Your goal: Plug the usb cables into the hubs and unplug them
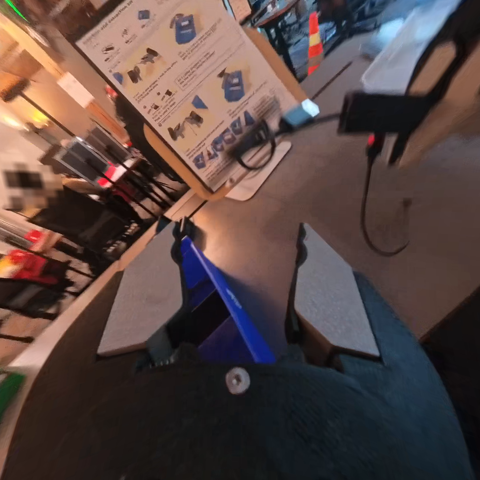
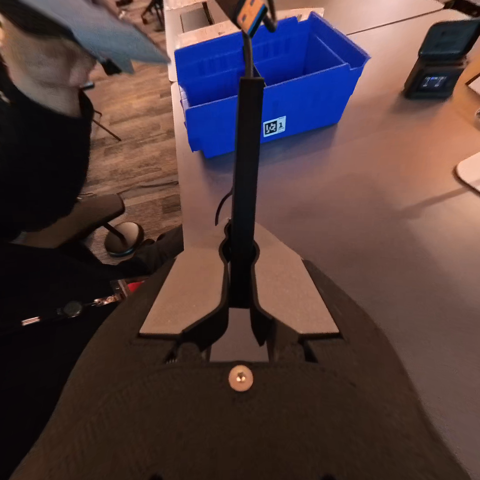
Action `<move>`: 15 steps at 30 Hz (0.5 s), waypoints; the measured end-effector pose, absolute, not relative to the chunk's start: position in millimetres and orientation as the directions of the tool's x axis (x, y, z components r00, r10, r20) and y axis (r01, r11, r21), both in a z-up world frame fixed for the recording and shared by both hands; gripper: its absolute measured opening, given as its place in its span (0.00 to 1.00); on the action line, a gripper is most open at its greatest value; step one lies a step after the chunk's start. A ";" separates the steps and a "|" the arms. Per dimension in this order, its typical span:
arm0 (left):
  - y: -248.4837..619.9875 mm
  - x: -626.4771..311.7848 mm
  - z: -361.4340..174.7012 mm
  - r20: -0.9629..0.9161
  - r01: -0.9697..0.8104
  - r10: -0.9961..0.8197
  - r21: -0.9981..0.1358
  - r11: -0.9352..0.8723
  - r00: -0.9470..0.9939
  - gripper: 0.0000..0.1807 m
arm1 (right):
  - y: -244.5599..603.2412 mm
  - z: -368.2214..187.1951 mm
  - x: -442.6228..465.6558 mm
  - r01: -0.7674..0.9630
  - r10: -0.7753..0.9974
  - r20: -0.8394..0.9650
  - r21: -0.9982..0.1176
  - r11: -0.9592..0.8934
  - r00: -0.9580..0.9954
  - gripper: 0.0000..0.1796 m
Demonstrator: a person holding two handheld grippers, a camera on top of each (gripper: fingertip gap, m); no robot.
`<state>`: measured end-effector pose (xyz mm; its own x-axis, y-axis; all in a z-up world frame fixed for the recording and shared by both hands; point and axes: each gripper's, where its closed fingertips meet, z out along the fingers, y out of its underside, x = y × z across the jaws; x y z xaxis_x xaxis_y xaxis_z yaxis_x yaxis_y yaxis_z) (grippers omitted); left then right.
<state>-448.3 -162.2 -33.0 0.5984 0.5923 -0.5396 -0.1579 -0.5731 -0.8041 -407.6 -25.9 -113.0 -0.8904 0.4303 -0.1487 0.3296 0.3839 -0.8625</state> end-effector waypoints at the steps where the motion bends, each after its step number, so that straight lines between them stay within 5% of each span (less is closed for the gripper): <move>1: -163.5 -444.0 -44.2 -0.576 -0.183 0.564 -0.777 -0.602 0.591 0.47 | -25.7 -113.7 -408.1 0.349 0.426 -0.175 -0.859 0.374 -0.888 0.04; 6: -128.7 -412.2 -68.3 -0.722 -0.339 0.355 -0.625 -0.704 0.594 0.42 | -30.3 -128.2 -389.3 0.463 0.319 -0.352 -0.783 0.415 -0.880 0.04; 8: -103.0 -393.0 -75.5 -0.810 -0.475 0.199 -0.502 -0.723 0.552 0.24 | -31.5 -141.1 -379.2 0.469 0.279 -0.378 -0.745 0.475 -0.883 0.04; 15: -74.7 -392.1 -130.7 -0.906 -0.580 -0.069 -0.206 -0.788 0.417 0.26 | -32.5 -166.5 -346.5 0.517 0.141 -0.539 -0.650 0.557 -0.830 0.04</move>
<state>-392.1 -74.7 -130.7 0.4165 -0.0693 -0.9065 -0.5800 -0.7881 -0.2063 -346.5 -32.5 -166.5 -0.8304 0.1409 -0.5390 0.5166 0.5572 -0.6502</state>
